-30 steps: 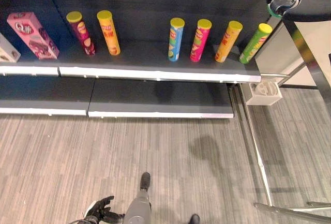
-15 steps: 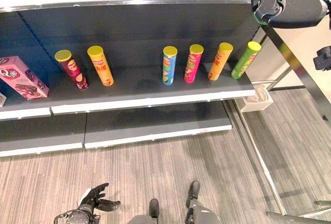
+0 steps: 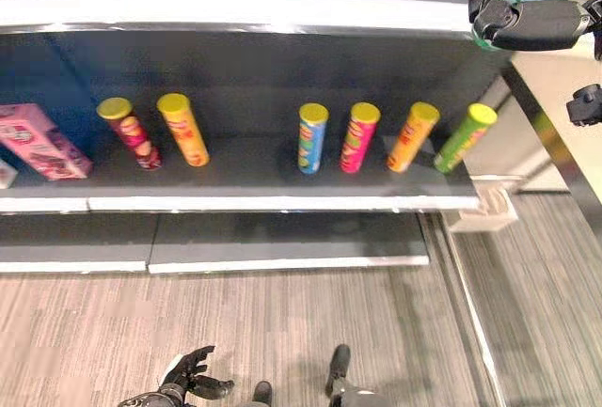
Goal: Put the goods on the table back onto the shelves and tidy them up.
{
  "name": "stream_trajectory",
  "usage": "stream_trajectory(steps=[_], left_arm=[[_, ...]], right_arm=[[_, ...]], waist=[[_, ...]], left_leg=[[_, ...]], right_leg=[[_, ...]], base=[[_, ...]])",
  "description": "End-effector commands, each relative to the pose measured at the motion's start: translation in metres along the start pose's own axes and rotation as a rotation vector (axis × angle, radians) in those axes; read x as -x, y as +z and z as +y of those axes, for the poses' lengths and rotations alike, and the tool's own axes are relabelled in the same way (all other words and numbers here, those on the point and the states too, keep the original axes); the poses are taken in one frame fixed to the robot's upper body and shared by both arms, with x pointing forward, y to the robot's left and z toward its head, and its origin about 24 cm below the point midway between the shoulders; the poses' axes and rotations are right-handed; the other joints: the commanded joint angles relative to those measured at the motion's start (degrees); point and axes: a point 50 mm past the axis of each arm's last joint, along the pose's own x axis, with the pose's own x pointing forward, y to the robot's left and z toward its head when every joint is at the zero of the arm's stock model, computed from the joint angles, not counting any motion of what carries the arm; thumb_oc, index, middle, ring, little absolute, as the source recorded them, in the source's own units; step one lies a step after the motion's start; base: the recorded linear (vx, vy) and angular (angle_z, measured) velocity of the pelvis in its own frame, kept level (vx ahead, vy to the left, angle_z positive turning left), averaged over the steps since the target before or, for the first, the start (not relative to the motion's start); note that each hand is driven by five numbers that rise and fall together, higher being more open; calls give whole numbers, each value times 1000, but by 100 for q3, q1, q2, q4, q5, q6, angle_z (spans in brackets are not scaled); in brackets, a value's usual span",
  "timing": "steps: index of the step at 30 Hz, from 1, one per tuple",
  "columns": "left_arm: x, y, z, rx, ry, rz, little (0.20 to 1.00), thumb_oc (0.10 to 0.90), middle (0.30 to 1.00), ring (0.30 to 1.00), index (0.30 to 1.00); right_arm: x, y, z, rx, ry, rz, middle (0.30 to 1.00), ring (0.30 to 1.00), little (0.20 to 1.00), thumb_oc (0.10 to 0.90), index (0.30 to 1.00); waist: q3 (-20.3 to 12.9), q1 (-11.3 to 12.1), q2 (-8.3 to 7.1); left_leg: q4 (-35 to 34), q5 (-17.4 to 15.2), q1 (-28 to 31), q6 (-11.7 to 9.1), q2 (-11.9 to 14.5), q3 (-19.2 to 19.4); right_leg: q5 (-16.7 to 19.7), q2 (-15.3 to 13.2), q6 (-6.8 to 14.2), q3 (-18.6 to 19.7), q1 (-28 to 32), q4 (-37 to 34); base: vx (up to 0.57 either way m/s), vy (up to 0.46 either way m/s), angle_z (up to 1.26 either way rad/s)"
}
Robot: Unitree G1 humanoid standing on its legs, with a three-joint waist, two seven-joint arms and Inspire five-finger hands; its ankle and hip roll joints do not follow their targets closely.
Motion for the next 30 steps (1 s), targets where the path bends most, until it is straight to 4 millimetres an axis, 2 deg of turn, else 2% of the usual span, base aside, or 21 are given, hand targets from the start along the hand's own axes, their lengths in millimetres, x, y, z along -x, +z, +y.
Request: stream_trajectory(steps=[1,7,9,11,12,13,15,16,17,20,25,30], left_arm=[[7,-5,26,-66,51,-6,900,800,900,900,900],[8,-10,25,-66,44,16,900,800,900,900,900],[8,-3,31,-79,50,-11,900,800,900,900,900],[6,3,33,-67,57,-26,900,800,900,900,900],[4,10,33,-63,54,-42,900,800,900,900,900],[3,10,33,-62,53,-43,900,800,900,900,900],[5,5,34,-100,53,-18,900,800,900,900,900],[5,5,34,-101,53,-18,900,800,900,900,900],[9,-5,32,-96,48,-1,900,800,900,900,900],[11,-7,35,-57,66,1,900,800,900,900,900],[12,-12,36,-32,87,12,900,800,900,900,900],[13,-13,31,-37,72,9,900,800,900,900,900]], right_arm=[[-19,41,-57,-37,-238,-178,300,300,300,400,300],[-23,36,-59,-23,-240,-152,300,300,300,400,300],[-26,37,-66,-15,-260,-149,300,300,300,400,300],[-29,40,-72,1,-273,-150,300,300,300,400,300],[-31,47,-80,13,-289,-166,300,300,300,400,300],[-32,47,-80,14,-289,-166,300,300,300,400,300],[-31,41,-89,33,-347,-141,300,300,300,400,300],[-31,40,-89,35,-348,-141,300,300,300,400,300],[-36,44,-72,30,-259,-150,300,300,300,400,300],[-35,49,-60,-29,-240,-189,300,300,300,400,300],[-36,52,-50,-85,-228,-209,300,300,300,400,300],[-35,45,-49,-76,-226,-174,300,300,300,400,300]], waist=[[-466,131,-258],[-505,179,-310],[-355,238,-462],[-110,317,-517],[-6,395,-515],[-21,399,-517],[-73,552,-427],[-86,568,-434],[-266,551,-374],[-453,431,-380],[-549,459,-361],[-589,423,-364]], left_leg=[[10,-106,-183,-130,-202,48],[10,-112,-50,-248,1,-23],[855,-264,-369,-416,-10,35],[1716,-31,-955,-540,-48,122],[1654,76,-1582,-449,-185,282],[1649,76,-1594,-443,-191,291],[1173,422,-1915,-365,-217,278],[1122,447,-1898,-368,-215,291],[385,519,-1494,-226,-204,39],[118,568,-1198,-162,-293,-36],[10,474,-896,-111,-317,71],[10,385,-816,-101,-320,138]], right_leg=[[-315,-171,630,242,53,33],[-542,-45,527,139,256,33],[-663,-68,417,40,440,33],[-752,-134,343,-75,620,33],[-801,-136,370,-148,707,33],[-805,-144,375,-139,688,33],[-886,-4,414,-73,725,33],[-886,-6,412,-58,711,33],[-961,106,418,118,769,33],[-976,85,384,241,828,33],[-981,71,392,503,825,33],[-964,71,426,582,808,33]], base=[[110,-125,41],[98,-117,31],[34,-160,17],[-46,-85,45],[-41,-33,73],[46,-12,60],[102,15,15],[219,65,-27],[241,77,-43],[238,95,-85],[97,67,-38],[25,24,-18]])
